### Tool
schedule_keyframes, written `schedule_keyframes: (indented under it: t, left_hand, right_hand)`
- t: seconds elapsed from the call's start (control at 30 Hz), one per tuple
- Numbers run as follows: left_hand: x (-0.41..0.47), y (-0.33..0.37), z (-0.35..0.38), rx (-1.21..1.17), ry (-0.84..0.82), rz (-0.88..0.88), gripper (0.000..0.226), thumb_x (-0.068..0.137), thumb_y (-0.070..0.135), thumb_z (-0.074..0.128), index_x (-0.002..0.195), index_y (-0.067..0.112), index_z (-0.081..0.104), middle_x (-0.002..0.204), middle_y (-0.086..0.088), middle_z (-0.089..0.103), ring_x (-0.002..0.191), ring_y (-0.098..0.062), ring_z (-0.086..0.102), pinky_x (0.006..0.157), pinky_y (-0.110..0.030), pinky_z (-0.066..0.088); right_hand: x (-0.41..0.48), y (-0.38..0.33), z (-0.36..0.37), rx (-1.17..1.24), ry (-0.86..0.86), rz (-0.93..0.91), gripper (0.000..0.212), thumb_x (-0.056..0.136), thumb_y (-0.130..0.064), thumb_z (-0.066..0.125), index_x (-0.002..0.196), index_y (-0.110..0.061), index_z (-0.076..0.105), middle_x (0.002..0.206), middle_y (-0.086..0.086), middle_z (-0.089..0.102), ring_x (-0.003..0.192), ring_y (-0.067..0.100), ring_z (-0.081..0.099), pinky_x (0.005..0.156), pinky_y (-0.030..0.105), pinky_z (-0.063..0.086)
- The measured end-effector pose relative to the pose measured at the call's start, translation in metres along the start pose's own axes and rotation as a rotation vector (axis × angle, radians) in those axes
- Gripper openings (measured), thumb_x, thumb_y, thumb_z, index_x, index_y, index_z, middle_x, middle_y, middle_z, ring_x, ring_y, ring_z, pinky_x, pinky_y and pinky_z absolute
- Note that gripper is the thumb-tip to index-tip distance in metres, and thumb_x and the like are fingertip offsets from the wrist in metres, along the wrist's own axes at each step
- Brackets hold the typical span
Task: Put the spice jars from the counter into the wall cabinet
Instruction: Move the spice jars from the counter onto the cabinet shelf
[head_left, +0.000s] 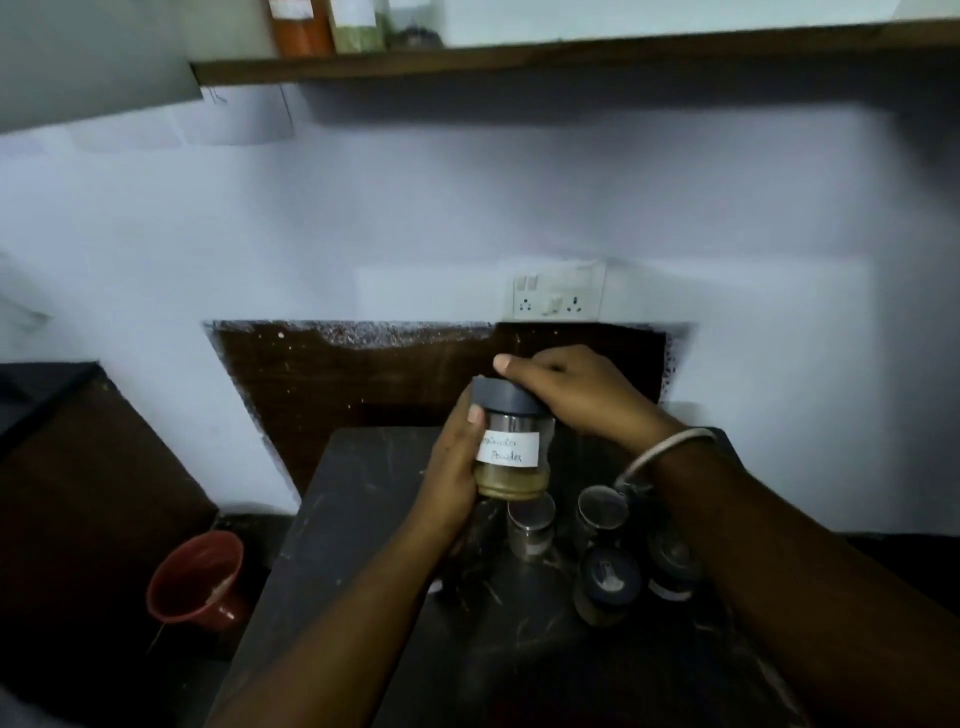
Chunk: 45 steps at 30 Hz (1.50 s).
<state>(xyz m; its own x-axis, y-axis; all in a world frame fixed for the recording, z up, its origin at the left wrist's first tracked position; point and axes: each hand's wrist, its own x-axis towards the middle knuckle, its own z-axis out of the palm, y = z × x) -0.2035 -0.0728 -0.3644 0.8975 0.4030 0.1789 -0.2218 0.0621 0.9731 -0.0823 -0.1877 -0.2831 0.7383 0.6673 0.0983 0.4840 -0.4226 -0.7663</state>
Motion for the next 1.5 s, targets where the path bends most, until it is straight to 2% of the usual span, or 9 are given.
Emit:
schedule_keyframes:
  t: [0.2, 0.33, 0.63, 0.77, 0.87, 1.0, 1.13, 1.33, 1.5]
  left_hand:
    - [0.018, 0.076, 0.015, -0.049, 0.023, 0.037, 0.073, 0.093, 0.070, 0.041, 0.142, 0.018, 0.056, 0.130, -0.020, 0.068, 0.122, -0.040, 0.065, 0.105, -0.066, 0.048]
    - [0.020, 0.093, 0.025, -0.068, 0.005, 0.074, 0.061, 0.099, 0.066, 0.035, 0.140, 0.028, 0.059, 0.129, -0.012, 0.071, 0.121, -0.031, 0.068, 0.106, -0.060, 0.050]
    - [0.070, 0.160, 0.031, -0.078, -0.041, 0.353, 0.070, 0.087, 0.073, 0.056, 0.149, 0.043, 0.047, 0.144, -0.012, 0.062, 0.127, -0.039, 0.063, 0.109, -0.065, 0.044]
    - [0.108, 0.215, 0.035, -0.121, -0.134, 0.426, 0.063, 0.091, 0.073, 0.051, 0.148, 0.048, 0.045, 0.138, -0.004, 0.067, 0.119, -0.030, 0.070, 0.086, -0.043, 0.062]
    - [0.155, 0.265, 0.027, 0.061, -0.090, 0.530, 0.060, 0.097, 0.072, 0.037, 0.150, 0.046, 0.042, 0.144, 0.000, 0.064, 0.127, -0.023, 0.066, 0.098, -0.044, 0.058]
    - [0.241, 0.309, -0.006, 0.619, 0.185, 0.706, 0.047, 0.110, 0.048, 0.031, 0.131, 0.023, 0.064, 0.126, 0.001, 0.072, 0.120, -0.018, 0.066, 0.102, -0.042, 0.051]
    - [0.313, 0.304, -0.061, 1.401, 0.166, 0.415, 0.041, 0.109, 0.042, 0.035, 0.130, 0.024, 0.067, 0.135, -0.005, 0.067, 0.125, -0.028, 0.061, 0.096, -0.038, 0.049]
    - [0.351, 0.288, -0.083, 1.571, -0.025, 0.275, 0.035, 0.103, 0.034, 0.044, 0.129, 0.020, 0.063, 0.151, -0.004, 0.052, 0.128, -0.026, 0.054, 0.101, -0.039, 0.049]
    - [0.350, 0.289, -0.082, 1.462, 0.053, 0.241, 0.037, 0.093, 0.042, 0.042, 0.117, 0.029, 0.068, 0.136, -0.001, 0.063, 0.118, -0.024, 0.059, 0.099, -0.043, 0.051]
  right_hand:
    - [-0.017, -0.035, -0.030, 0.554, 0.198, -0.245, 0.027, 0.092, -0.039, 0.061, 0.092, -0.018, 0.078, 0.089, -0.002, 0.076, 0.083, 0.006, 0.070, 0.071, 0.018, 0.052]
    - [-0.020, -0.045, -0.038, 0.639, 0.247, -0.265, 0.034, 0.092, -0.042, 0.061, 0.102, -0.013, 0.075, 0.108, 0.016, 0.072, 0.104, 0.036, 0.068, 0.083, 0.052, 0.056]
    - [-0.021, -0.091, -0.078, 0.138, 0.281, -0.449, 0.094, 0.065, -0.068, 0.075, 0.144, -0.070, 0.025, 0.131, -0.030, 0.055, 0.107, -0.005, 0.065, 0.079, 0.019, 0.058]
    - [0.002, -0.137, -0.115, 0.095, 0.340, -0.539, 0.102, 0.062, -0.064, 0.074, 0.146, -0.071, 0.017, 0.123, -0.032, 0.057, 0.100, -0.011, 0.063, 0.070, 0.009, 0.053]
    - [0.044, -0.177, -0.153, 0.017, 0.420, -0.617, 0.099, 0.066, -0.058, 0.075, 0.149, -0.061, 0.021, 0.121, -0.030, 0.057, 0.097, -0.011, 0.063, 0.066, 0.003, 0.049]
    - [0.133, -0.212, -0.190, -0.130, 0.506, -0.571, 0.097, 0.075, -0.039, 0.082, 0.152, -0.043, 0.024, 0.116, -0.005, 0.059, 0.093, 0.017, 0.063, 0.076, 0.027, 0.049]
    - [0.237, -0.222, -0.208, -0.163, 0.438, -0.472, 0.094, 0.075, -0.024, 0.083, 0.150, -0.032, 0.028, 0.118, 0.003, 0.060, 0.093, 0.022, 0.063, 0.073, 0.031, 0.055]
    - [0.357, -0.212, -0.193, -0.128, 0.403, -0.277, 0.074, 0.070, -0.020, 0.086, 0.119, -0.025, 0.032, 0.100, 0.002, 0.058, 0.081, 0.019, 0.062, 0.060, 0.032, 0.054]
    - [0.408, -0.204, -0.167, -0.182, 0.399, -0.163, 0.091, 0.071, -0.020, 0.087, 0.138, -0.018, 0.025, 0.105, 0.009, 0.061, 0.088, 0.027, 0.064, 0.069, 0.037, 0.054]
